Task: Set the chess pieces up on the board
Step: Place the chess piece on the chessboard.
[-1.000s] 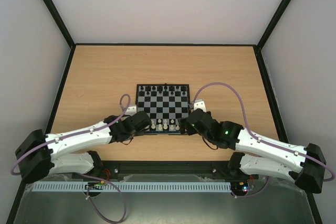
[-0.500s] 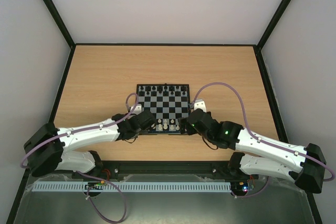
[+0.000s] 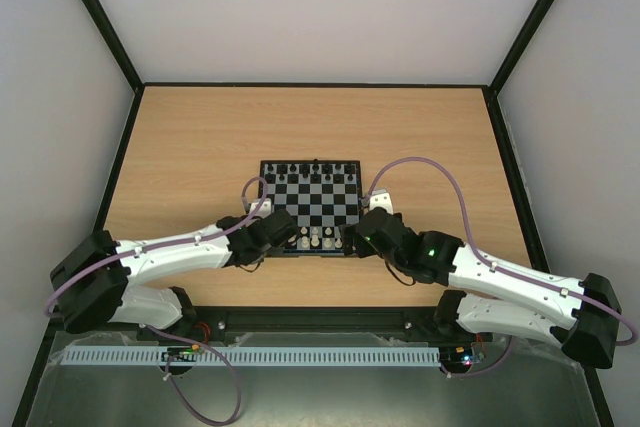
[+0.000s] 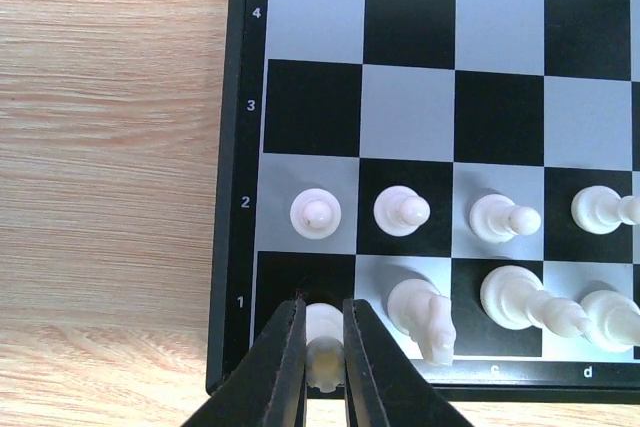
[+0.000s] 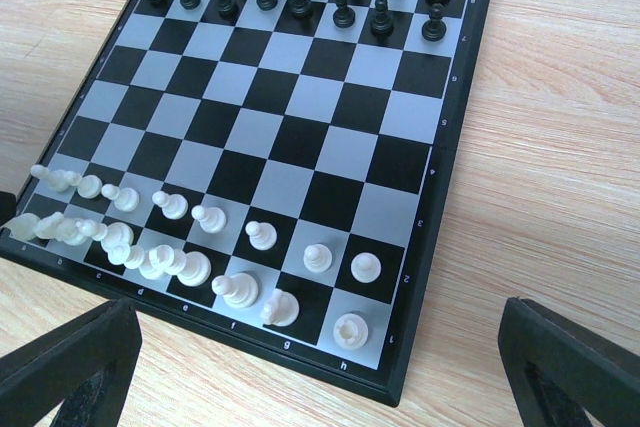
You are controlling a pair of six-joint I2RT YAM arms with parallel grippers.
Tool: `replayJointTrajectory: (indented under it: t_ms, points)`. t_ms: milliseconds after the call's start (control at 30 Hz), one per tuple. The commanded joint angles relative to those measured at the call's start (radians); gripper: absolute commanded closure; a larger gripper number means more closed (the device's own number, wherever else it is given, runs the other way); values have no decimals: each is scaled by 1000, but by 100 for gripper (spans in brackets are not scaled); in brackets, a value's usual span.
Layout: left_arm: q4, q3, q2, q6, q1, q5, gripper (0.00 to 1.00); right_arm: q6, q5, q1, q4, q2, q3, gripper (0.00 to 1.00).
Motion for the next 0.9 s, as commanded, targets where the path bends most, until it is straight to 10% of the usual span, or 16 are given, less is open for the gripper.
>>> replayJointTrajectory:
  t_ms: [0, 867]
  points:
    - [6, 8, 16, 11, 11, -21, 98, 13, 29, -4, -30, -2, -14, 1]
    - [45, -32, 21, 34, 40, 10, 90, 8, 33, -5, -18, 24, -18, 2]
